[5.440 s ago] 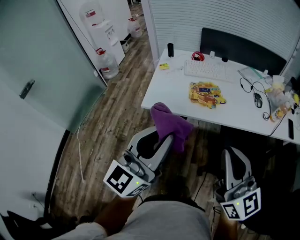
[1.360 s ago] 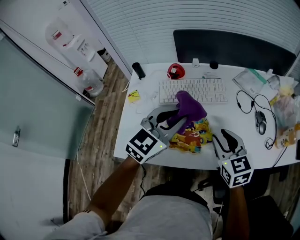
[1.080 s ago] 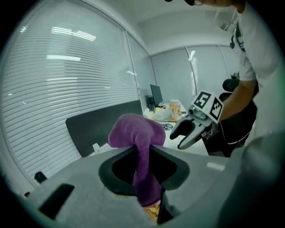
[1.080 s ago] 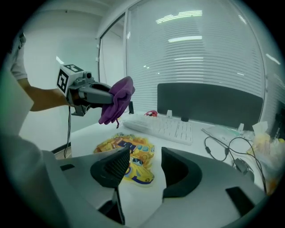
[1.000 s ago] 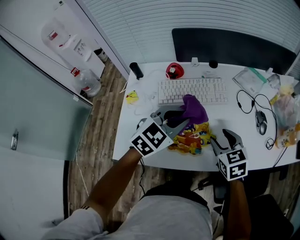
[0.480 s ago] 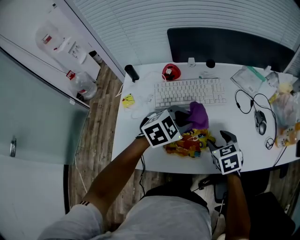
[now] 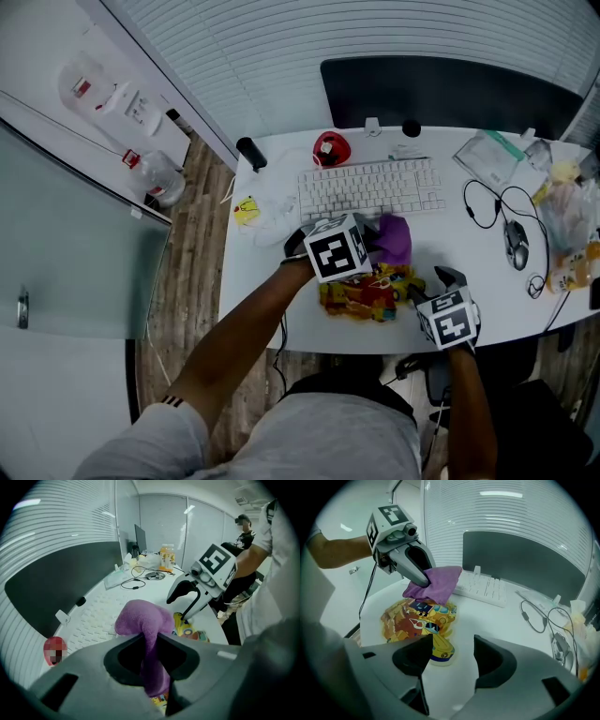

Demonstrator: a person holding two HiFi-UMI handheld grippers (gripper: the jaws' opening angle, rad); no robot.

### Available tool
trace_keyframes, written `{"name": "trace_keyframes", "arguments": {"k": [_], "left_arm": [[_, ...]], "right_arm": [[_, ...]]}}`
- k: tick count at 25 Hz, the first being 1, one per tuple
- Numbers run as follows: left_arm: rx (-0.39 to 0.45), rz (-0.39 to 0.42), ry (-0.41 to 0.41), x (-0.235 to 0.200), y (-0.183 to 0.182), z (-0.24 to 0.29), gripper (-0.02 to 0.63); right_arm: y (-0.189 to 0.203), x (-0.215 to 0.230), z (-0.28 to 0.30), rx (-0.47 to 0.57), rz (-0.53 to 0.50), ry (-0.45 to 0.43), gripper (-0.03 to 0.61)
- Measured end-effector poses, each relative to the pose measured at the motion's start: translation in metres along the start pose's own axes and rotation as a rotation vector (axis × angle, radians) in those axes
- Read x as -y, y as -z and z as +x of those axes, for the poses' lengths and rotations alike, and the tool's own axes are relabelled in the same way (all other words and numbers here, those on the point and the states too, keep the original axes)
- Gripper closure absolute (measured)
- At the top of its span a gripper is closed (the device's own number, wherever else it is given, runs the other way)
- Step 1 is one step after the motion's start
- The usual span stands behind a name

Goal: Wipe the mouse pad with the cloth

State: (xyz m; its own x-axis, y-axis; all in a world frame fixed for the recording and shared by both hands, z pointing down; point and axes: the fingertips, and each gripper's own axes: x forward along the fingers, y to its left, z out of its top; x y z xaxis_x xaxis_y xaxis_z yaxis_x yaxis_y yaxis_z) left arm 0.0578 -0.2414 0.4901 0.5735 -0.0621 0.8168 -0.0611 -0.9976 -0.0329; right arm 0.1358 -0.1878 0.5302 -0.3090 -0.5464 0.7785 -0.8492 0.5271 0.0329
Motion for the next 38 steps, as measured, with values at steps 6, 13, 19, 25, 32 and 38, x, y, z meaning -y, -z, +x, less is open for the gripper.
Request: {"name": "trace_keyframes", "arguments": {"k": [6,13,19,25,32,38], "left_arm": [[-0.099,0.014,0.066,-0.001,0.005,0.018,0.532],[-0.185,0.014,0.116,-0.002,0.012,0.035,0.532],[-0.217,0.018,0.122,-0.008,0.014,0.043,0.532],[-0.257,-0.001,0.13,-0.009,0.026,0.05,0.532],[-0.244,-0.032,0.132,-0.007,0.034,0.041,0.532],[-0.248,-0.065,0.093,-0.011,0.054,0.022,0.532]], "right_arm": [[0.002,-0.001,0.005,-0.015,0.016,-0.008,0.344],[0.007,0.0,0.01,-0.034,0.03,-0.021,0.344],[0.009,0.001,0.011,-0.034,0.065,-0.029,0.337],[0.01,0.002,0.01,-0.019,0.084,-0.026,0.334],[0.01,0.002,0.01,-0.01,0.09,-0.024,0.334],[0.011,0.003,0.011,-0.006,0.093,-0.025,0.334]]}}
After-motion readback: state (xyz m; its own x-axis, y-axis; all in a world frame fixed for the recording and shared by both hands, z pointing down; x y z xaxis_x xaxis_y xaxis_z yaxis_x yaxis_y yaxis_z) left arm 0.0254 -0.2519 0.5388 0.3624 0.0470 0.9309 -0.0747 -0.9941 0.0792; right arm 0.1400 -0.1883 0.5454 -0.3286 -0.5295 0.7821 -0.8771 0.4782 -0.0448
